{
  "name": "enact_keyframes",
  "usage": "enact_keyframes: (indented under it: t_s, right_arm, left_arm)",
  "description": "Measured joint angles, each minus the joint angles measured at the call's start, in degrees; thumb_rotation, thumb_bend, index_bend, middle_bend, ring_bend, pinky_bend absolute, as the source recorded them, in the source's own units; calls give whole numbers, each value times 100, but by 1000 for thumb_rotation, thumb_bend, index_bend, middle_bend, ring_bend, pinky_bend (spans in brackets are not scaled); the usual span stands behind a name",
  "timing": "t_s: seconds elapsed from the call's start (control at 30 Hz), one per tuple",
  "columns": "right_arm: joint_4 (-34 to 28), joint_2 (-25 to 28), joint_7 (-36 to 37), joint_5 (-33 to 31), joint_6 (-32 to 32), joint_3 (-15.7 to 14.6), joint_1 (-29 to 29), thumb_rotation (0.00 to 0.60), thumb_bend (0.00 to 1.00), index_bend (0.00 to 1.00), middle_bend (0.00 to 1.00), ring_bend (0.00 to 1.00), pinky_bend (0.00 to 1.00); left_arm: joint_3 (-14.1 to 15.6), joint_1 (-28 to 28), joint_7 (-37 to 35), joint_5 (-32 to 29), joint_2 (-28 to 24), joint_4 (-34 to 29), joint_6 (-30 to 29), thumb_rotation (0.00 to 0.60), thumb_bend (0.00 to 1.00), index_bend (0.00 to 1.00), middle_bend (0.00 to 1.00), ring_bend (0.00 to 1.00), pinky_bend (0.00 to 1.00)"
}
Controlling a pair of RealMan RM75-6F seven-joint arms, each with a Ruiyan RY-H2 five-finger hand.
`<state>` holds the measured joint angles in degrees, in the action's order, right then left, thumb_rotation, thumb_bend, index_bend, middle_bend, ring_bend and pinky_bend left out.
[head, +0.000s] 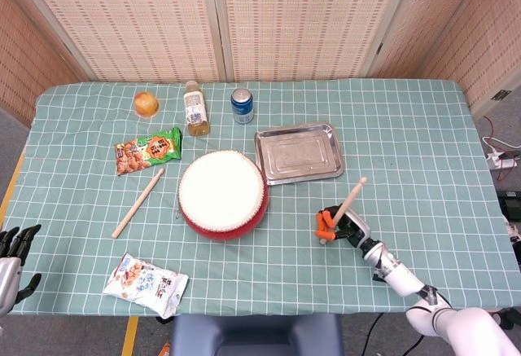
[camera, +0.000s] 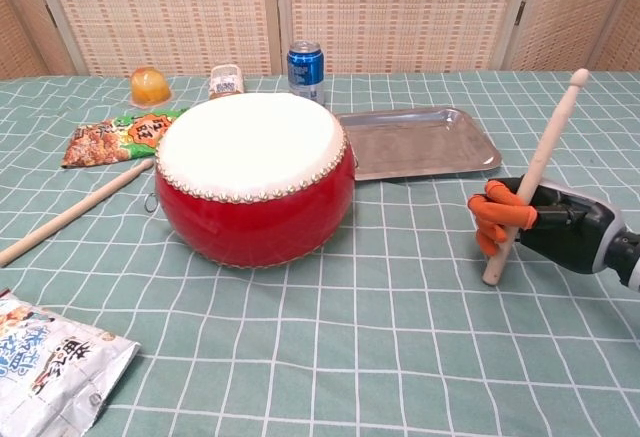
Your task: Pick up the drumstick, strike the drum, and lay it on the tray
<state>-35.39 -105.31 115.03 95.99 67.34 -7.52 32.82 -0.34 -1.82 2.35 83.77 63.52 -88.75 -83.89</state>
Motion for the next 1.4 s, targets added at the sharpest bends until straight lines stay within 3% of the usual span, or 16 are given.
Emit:
enact_keyframes:
  t_s: [0.2, 0.37, 0.6, 0.8, 1.0, 1.4]
  right_arm:
    - [-217, 6, -151, -44, -71, 65, 83, 600, 108, 1000, 891, 978, 975]
    - [-469, 75, -283, -84, -38, 140, 124, 600, 113, 1000, 967, 1000, 1000]
    - [-850, 228, -514, -146, 193, 260, 92, 600, 388, 1000, 1000, 1000, 1000]
    - [-1109, 503, -1125, -103, 377, 333, 123, 600, 454, 1000, 1000, 1000, 1000]
    - [-1690, 1050, -2781, -123, 213, 496, 339, 600, 478, 1000, 1000, 1000, 1000]
    - [-3433, 2295, -8214, -894, -1217, 1232, 1226, 600, 501, 1000, 1000, 1000, 1000]
  left_arm:
    - [3, -1, -4, -12, 9, 14, 21, 600, 265, 70, 102, 28, 37]
    - [-3, 1, -1, -34, 20, 31, 32, 600, 265, 70, 102, 21, 37]
    - [9, -14, 40, -43, 7, 12, 85, 600, 271, 70, 103, 21, 35]
    - [8, -23, 40, -42, -25, -11, 98, 600, 297, 70, 103, 21, 36]
    - [-1, -42, 12, -16, -32, -22, 99, 600, 313, 70, 103, 21, 38]
    - [15, -45, 2, 48, -21, -22, 64, 600, 314, 70, 103, 21, 38]
